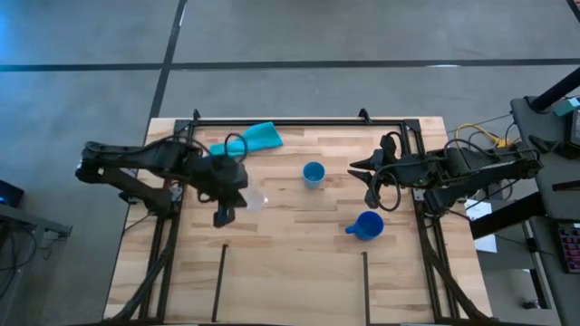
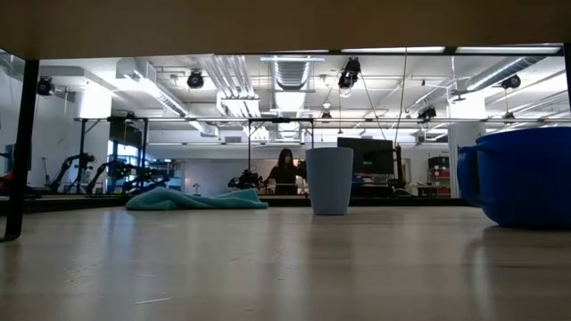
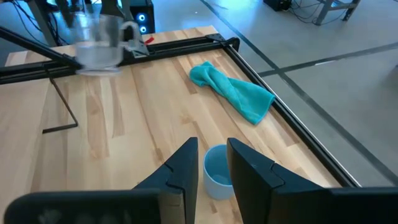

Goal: Stack small to large cups/mugs on shelf
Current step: Put the transparent mug on the shelf

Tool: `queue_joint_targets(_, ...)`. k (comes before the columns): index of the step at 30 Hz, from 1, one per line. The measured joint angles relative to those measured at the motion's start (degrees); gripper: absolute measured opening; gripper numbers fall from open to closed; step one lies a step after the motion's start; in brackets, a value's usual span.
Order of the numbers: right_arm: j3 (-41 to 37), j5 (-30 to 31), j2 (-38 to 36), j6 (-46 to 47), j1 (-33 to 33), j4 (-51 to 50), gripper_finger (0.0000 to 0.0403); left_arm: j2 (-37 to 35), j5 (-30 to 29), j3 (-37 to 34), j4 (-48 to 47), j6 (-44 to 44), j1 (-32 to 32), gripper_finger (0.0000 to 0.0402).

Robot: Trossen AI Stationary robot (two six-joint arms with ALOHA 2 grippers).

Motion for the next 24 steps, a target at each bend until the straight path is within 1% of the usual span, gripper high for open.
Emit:
queue_joint_targets(6,0.0,-0.01,0.02,0.02,-0.04,0.01,0.0079,4.21,-0.05,3.76,-0.28,-6.92,-7.61,0.0)
queue_joint_targets(10,0.0,0.0,0.0,0.02,-0.04,0.02,0.0079,7.94,-0.06,6.7,-0.35,-9.57,-11.86,0.0)
queue_joint_targets(18,-0.03,0.0,0.01,0.04,-0.02,0.04,0.0079,14.66,-0.03,15.87,-2.54,-15.31,-17.54,0.0)
queue_joint_targets(24,-0.81,0.02,0.02,0.07,-0.02,0.05,0.0079,18.48,-0.01,21.45,-6.67,-23.13,-20.65,0.0)
